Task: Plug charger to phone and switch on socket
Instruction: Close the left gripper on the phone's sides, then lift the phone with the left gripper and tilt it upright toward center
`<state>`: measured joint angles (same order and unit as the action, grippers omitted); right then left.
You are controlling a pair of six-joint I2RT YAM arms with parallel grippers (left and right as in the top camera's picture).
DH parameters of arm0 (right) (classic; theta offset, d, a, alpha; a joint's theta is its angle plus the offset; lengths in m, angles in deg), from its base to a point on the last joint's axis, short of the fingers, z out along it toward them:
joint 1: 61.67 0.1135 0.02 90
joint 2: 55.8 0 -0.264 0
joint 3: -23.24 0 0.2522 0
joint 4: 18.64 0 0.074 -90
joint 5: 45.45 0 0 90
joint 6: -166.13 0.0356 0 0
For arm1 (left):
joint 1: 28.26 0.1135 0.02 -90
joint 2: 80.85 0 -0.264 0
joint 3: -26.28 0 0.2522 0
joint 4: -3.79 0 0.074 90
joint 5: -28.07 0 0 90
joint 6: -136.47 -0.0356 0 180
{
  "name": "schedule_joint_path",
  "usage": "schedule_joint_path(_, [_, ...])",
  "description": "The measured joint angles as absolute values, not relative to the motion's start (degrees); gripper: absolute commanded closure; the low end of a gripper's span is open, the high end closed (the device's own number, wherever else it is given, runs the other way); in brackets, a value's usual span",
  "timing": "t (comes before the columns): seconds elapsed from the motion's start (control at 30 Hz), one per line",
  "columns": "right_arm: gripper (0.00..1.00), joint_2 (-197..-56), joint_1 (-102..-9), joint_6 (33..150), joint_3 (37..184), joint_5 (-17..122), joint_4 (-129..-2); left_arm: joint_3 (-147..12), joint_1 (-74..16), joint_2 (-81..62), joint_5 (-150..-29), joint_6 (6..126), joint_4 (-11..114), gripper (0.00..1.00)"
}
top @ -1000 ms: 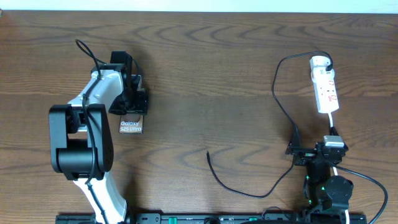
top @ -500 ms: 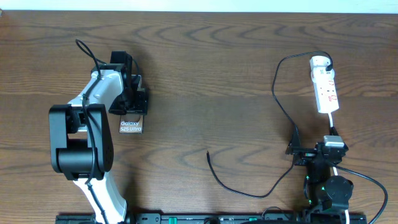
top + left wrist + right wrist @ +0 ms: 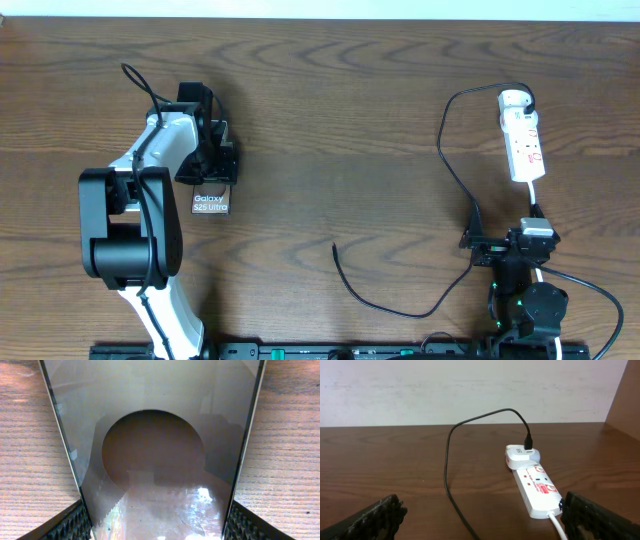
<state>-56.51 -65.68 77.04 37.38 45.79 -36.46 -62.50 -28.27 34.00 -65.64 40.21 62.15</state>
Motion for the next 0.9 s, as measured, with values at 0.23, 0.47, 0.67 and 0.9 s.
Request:
schedule_joint_path(0.23, [0.01,-56.51,-65.68,77.04,37.38,45.79,-36.46,-62.50,-28.27,34.00,-65.64,40.21,62.08,0.92])
schedule_joint_path(0.47, [0.01,-56.51,-65.68,77.04,37.40,45.79,-36.46,-62.50,-28.27,34.00,-65.66,40.21,62.08,0.93])
schedule_joint_path(0.67, [0.01,-56.51,-65.68,77.04,37.38,45.79,-36.46,-62.50,-28.27,33.95,-65.64,40.21,62.13,0.93])
schedule_joint_path(0.9, [0.01,-56.51,-65.68,77.04,37.40,45.79,-36.46,-62.50,-28.27,33.51,-66.40,40.21,61.99,0.93])
